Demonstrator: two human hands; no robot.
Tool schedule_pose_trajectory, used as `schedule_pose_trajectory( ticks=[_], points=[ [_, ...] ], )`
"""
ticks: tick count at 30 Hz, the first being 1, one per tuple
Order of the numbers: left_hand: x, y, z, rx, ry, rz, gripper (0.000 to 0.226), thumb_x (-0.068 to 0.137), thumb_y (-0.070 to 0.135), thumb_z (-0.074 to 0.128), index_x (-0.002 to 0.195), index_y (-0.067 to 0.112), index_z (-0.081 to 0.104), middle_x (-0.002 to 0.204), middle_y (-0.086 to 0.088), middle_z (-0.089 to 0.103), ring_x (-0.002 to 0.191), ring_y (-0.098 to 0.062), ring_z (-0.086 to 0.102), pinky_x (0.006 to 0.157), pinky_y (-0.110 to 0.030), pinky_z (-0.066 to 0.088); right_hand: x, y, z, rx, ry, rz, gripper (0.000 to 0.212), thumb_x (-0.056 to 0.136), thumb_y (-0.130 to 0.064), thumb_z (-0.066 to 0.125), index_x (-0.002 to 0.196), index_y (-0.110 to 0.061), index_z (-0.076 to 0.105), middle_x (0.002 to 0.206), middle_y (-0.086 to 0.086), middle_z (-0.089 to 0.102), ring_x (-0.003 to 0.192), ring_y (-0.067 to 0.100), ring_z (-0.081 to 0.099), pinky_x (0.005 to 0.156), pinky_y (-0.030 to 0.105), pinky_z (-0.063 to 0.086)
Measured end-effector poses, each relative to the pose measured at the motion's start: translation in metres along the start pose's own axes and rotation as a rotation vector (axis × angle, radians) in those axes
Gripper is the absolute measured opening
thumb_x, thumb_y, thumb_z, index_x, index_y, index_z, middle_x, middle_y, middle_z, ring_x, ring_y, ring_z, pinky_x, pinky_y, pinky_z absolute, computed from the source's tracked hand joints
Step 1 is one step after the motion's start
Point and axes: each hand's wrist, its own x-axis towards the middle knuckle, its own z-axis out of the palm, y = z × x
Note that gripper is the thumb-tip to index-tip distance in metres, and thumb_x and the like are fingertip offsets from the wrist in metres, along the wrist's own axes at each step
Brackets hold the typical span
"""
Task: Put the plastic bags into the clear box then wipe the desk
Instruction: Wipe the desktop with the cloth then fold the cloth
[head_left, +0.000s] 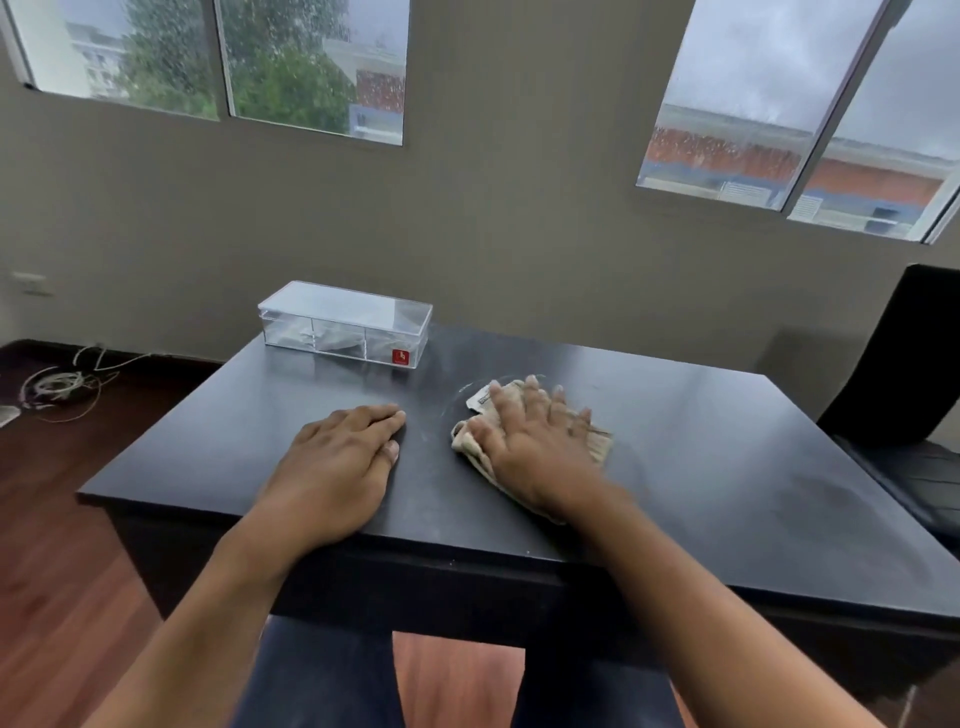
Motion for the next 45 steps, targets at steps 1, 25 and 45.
schedule_pose_trajectory(
  ticks=[1,25,45],
  points=[
    [0.0,0.0,-0.001,-0.001,0.002,-0.008,0.049,0.104,0.039,0.033,0.152,0.033,0.038,0.159,0.017,0.033,0.147,-0.01,0.026,0.122,-0.035,0.017,-0.004,-0.007,0.004,0.024,0.024,-0.025,0.068,0.099,-0.069,0.023,0.161,-0.044,0.008,0.173,0.001,-0.009,0.159,0.031,-0.013,0.123,0.063,-0.009],
    [0.008,0.004,-0.004,0.081,-0.02,-0.058,0.05,0.104,0.04,0.028,0.153,0.03,0.033,0.158,0.013,0.03,0.146,-0.014,0.022,0.121,-0.036,0.014,0.026,0.024,-0.003,0.01,0.02,-0.025,0.065,0.101,-0.066,0.02,0.161,-0.043,0.011,0.173,-0.006,0.005,0.16,0.022,0.0,0.124,0.055,-0.008],
    [0.01,0.0,-0.001,0.05,-0.015,0.026,0.048,0.105,0.039,0.028,0.151,0.03,0.036,0.153,0.014,0.034,0.144,-0.011,0.027,0.121,-0.034,0.017,-0.029,0.041,-0.012,-0.109,-0.064,-0.355,0.061,0.097,-0.075,0.015,0.154,-0.062,-0.003,0.169,-0.029,-0.005,0.156,0.0,-0.01,0.128,0.043,-0.006]
  ],
)
